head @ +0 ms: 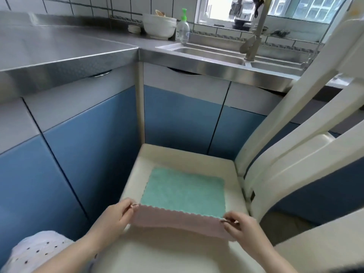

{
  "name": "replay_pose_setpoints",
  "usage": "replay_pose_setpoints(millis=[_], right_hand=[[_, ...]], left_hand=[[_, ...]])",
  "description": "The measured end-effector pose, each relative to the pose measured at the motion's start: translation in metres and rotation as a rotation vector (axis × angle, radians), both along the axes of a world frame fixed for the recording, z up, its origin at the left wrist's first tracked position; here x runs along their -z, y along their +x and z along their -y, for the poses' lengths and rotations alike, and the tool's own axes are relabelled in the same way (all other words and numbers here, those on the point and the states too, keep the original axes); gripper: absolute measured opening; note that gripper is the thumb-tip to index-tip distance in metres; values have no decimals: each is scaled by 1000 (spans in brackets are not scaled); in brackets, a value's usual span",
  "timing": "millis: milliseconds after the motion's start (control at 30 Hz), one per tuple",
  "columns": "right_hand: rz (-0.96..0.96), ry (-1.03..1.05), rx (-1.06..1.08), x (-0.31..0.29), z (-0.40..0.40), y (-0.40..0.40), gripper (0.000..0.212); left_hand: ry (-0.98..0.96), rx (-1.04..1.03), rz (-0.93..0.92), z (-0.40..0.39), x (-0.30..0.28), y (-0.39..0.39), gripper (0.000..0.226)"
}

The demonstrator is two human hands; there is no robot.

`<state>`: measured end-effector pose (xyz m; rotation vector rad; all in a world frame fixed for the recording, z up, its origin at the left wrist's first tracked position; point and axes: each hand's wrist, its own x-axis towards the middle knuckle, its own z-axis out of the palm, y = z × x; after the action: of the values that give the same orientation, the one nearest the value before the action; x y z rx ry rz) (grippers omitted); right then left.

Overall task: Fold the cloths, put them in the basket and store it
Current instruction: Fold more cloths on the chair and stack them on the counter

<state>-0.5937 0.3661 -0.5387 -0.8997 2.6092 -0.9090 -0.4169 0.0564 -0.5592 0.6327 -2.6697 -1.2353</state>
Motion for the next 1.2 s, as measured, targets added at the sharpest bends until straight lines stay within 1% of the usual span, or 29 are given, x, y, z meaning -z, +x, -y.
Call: replay_pose_setpoints(millis=[67,167,267,333,467,700,833,933,1067,1200], right_hand=[[74,9,26,10,-7,10,27],[168,-18,87,13,-11,14,15],[193,-102,188,12,-7,4,8],[200,-158,262,12,1,-8,9],[220,-193,319,18,18,-33,19],[150,-97,321,26,32,-64,11],[89,0,275,28,40,-71,7],[3,99,220,31,43,-75,14],[-62,218,163,38,51,-81,19],[-88,213,181,45,56,-86,24]], left_hand=[[-12,-4,26,-7,10,12,20],[-16,-11,39,-14,13,16,19],[71,-92,-4,-15,6,3,20],[137,-139,-27,-14,0,-12,19],[163,-148,-8,-4,2,-44,17],[136,-181,82,8,10,-81,23],[94,-195,149,11,12,-90,29],[65,-217,181,11,11,-92,31],[41,-228,208,15,12,-93,30],[41,-220,245,19,15,-93,28]])
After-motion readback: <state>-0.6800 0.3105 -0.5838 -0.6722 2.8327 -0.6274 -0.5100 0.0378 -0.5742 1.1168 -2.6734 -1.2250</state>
